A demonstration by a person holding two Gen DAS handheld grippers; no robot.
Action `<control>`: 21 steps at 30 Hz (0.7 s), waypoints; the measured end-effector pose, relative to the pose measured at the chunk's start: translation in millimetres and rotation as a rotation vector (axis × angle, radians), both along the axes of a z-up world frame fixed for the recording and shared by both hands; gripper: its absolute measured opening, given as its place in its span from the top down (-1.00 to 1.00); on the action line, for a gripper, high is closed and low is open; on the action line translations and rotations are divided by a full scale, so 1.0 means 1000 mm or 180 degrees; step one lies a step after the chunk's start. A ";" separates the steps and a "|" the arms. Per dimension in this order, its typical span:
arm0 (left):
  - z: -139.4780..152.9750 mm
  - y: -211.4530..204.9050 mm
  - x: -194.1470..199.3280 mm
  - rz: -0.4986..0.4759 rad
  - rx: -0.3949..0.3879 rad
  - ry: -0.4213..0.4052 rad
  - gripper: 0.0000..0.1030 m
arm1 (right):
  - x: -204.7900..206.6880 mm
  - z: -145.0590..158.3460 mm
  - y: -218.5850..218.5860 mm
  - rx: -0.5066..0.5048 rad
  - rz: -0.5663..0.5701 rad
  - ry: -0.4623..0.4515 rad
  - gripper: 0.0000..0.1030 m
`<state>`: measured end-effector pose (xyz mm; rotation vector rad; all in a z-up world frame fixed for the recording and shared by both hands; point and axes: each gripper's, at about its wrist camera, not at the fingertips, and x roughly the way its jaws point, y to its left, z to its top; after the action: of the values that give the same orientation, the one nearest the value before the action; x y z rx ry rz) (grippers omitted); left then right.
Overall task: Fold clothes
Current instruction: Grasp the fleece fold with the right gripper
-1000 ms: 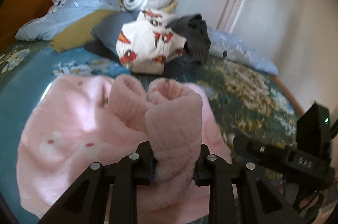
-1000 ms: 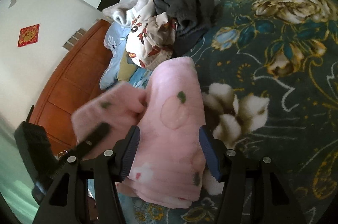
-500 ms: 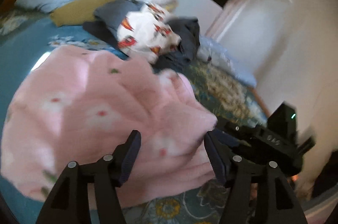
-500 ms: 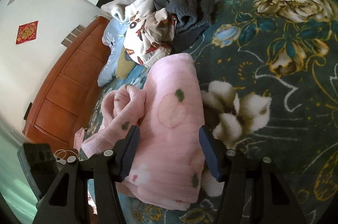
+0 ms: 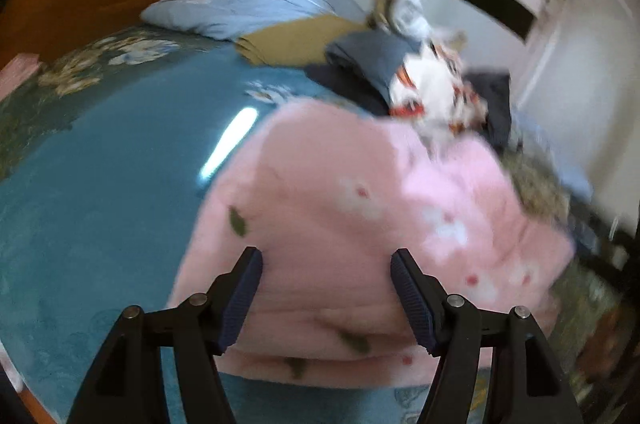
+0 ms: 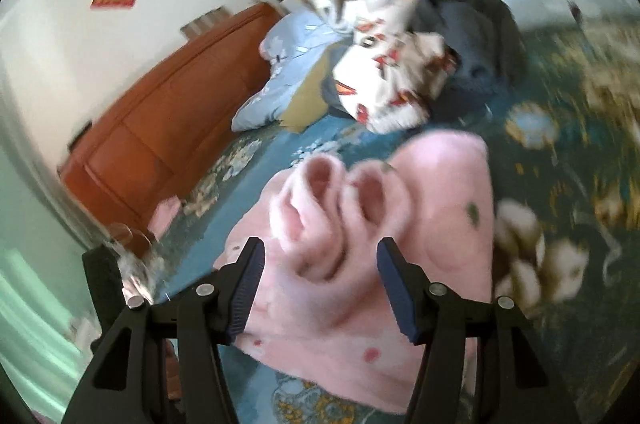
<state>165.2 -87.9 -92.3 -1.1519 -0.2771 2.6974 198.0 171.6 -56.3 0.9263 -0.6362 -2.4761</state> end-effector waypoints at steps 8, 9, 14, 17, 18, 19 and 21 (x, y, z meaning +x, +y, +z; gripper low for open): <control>-0.020 -0.021 0.009 -0.0039 0.0262 0.0003 -0.38 | -0.030 0.005 -0.039 0.0444 0.0220 -0.0125 -0.16; -0.022 -0.024 0.010 -0.0041 0.0306 0.0014 -0.38 | -0.033 0.003 -0.038 0.0412 0.0243 -0.0149 -0.16; -0.023 -0.024 0.017 -0.0038 0.0328 0.0053 -0.38 | -0.054 0.004 -0.049 0.0454 0.0433 -0.0178 -0.16; -0.023 -0.030 0.018 -0.0026 0.0441 0.0050 -0.38 | -0.072 -0.004 -0.051 0.0578 0.0398 -0.0331 -0.16; -0.024 -0.033 0.019 -0.0019 0.0479 0.0047 -0.38 | -0.077 -0.008 -0.050 0.0628 0.0316 -0.0422 -0.16; -0.025 -0.036 0.021 -0.0010 0.0523 0.0039 -0.38 | -0.082 -0.012 -0.048 0.0655 0.0252 -0.0499 -0.16; -0.027 -0.039 0.020 0.0004 0.0586 0.0021 -0.38 | -0.089 -0.020 -0.044 0.0588 0.0245 -0.0593 -0.16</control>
<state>185.5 -126.7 -119.4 -1.0892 -0.5131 2.6111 108.9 128.0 -76.3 1.2390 -0.4254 -2.4289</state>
